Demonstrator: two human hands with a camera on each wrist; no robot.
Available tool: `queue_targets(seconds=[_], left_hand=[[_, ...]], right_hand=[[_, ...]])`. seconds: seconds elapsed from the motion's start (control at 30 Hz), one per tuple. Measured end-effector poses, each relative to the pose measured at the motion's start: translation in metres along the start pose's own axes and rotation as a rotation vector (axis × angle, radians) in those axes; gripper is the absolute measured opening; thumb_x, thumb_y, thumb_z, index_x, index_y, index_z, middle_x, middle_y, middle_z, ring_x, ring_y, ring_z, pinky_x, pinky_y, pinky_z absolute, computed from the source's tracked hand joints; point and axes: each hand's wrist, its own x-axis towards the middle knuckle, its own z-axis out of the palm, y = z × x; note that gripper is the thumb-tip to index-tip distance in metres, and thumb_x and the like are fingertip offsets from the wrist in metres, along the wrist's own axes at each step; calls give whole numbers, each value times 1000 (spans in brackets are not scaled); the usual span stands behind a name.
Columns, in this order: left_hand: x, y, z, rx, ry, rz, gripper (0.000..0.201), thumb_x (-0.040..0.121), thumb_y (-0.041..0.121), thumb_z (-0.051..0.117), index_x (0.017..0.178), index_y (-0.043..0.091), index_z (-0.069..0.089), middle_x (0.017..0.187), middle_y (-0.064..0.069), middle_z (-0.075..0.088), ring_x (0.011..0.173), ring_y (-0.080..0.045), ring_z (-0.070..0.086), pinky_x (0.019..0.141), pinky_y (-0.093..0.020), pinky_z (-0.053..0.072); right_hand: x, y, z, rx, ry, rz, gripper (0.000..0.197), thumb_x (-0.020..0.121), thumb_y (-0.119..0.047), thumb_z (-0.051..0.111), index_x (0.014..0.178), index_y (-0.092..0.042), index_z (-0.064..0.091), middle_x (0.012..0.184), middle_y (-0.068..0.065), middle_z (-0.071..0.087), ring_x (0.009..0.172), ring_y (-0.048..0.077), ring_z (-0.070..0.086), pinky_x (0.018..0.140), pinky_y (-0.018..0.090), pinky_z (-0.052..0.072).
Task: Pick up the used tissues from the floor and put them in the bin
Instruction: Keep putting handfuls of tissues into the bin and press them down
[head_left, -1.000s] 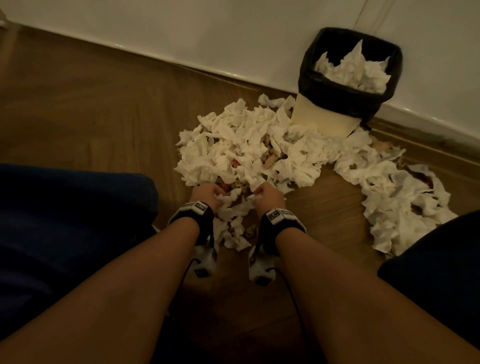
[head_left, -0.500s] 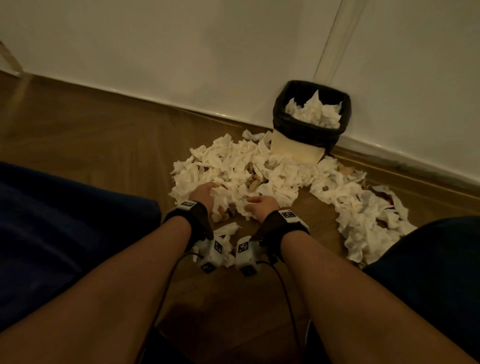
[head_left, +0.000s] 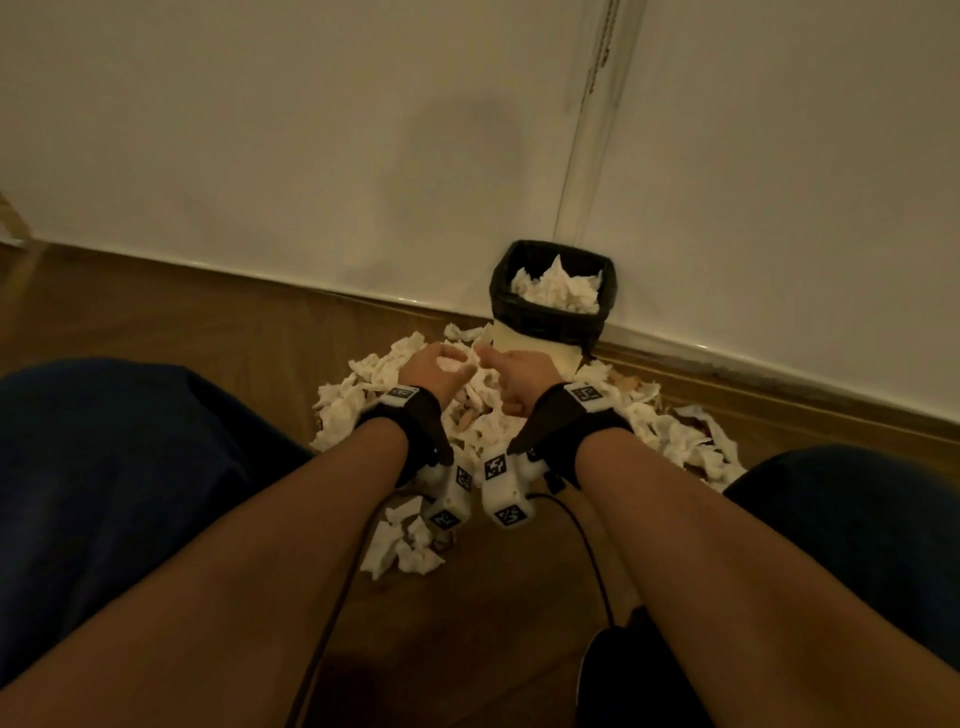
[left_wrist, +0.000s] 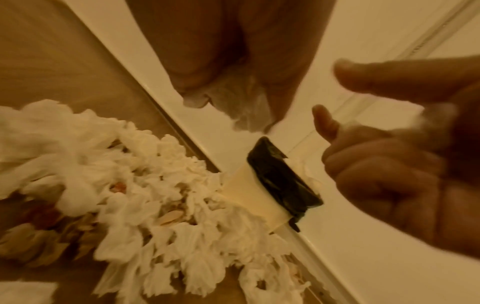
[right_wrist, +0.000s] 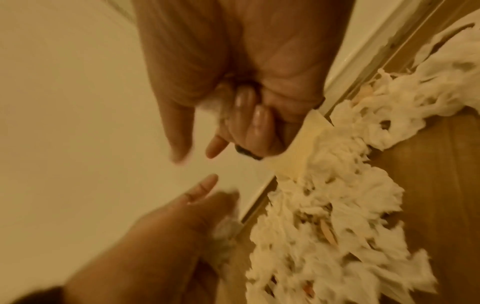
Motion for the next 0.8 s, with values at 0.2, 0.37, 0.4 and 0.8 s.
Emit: queue_targets(seconds=[0.2,0.37,0.4,0.8], left_hand=[[-10,60,9,-15,-52,188,39,94,1,36,123,15,59,125,-10,58,103,-24,58,82,-28,47],[-17,108,6,-479,-161,131,32,102,12,32,125,-3,49,82,-12,58,65,-25,63,51,-28,54],[-17,114,3,-476,-158,133,34,102,19,34,120,-1,53,73,-11,56,53,-22,61,42,-25,50],[26,165,24,119,-19,280,36,97,8,30,128,4,48,133,-22,42,119,-38,46,103,-40,39]], right_hand=[[-14,-54,-53,94,13,-4,40,96,10,27,128,-1,48,74,7,43,55,15,34,46,24,33],[-32,-99,-103,10,62,-143,24,102,-14,32,108,-5,53,56,7,55,36,11,45,30,16,32],[-34,-104,-114,-34,119,-189,29,101,-22,37,96,-3,58,52,7,55,27,9,41,29,12,28],[19,-101,-166,-507,206,-124,34,99,-6,32,124,6,52,96,21,50,59,11,34,55,17,29]])
